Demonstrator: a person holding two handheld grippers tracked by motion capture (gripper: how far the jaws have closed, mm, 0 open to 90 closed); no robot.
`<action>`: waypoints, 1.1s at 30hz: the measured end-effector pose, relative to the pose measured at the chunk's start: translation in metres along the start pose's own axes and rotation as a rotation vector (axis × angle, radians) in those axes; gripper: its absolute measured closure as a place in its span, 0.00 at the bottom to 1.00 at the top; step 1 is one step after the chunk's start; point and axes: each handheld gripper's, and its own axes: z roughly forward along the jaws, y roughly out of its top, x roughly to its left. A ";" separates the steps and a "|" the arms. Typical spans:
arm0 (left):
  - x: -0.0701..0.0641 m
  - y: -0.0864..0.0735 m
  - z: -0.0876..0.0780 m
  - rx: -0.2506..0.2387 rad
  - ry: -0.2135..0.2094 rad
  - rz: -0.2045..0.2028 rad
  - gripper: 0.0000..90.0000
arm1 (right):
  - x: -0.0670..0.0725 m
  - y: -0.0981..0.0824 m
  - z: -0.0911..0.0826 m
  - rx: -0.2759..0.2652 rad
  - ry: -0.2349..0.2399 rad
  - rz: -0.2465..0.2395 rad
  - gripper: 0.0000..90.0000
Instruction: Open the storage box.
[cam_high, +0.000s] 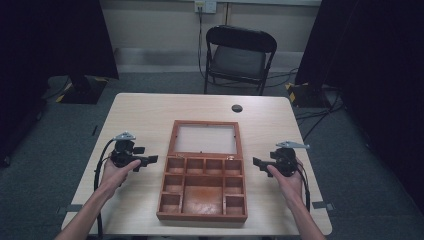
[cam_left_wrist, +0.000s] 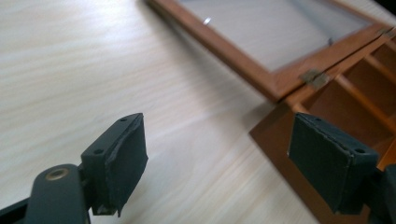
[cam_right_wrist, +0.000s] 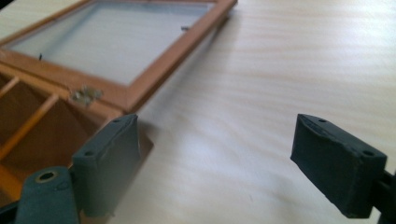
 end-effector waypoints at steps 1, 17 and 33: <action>0.000 -0.002 -0.001 0.008 0.018 0.003 0.21 | -0.001 -0.004 -0.004 0.005 -0.007 -0.001 0.16; -0.002 -0.038 -0.007 0.119 0.178 0.081 0.23 | -0.019 -0.053 -0.021 0.137 -0.228 -0.072 0.15; 0.001 -0.046 0.003 0.047 0.314 0.073 0.02 | -0.018 -0.061 -0.019 0.065 -0.252 -0.081 0.12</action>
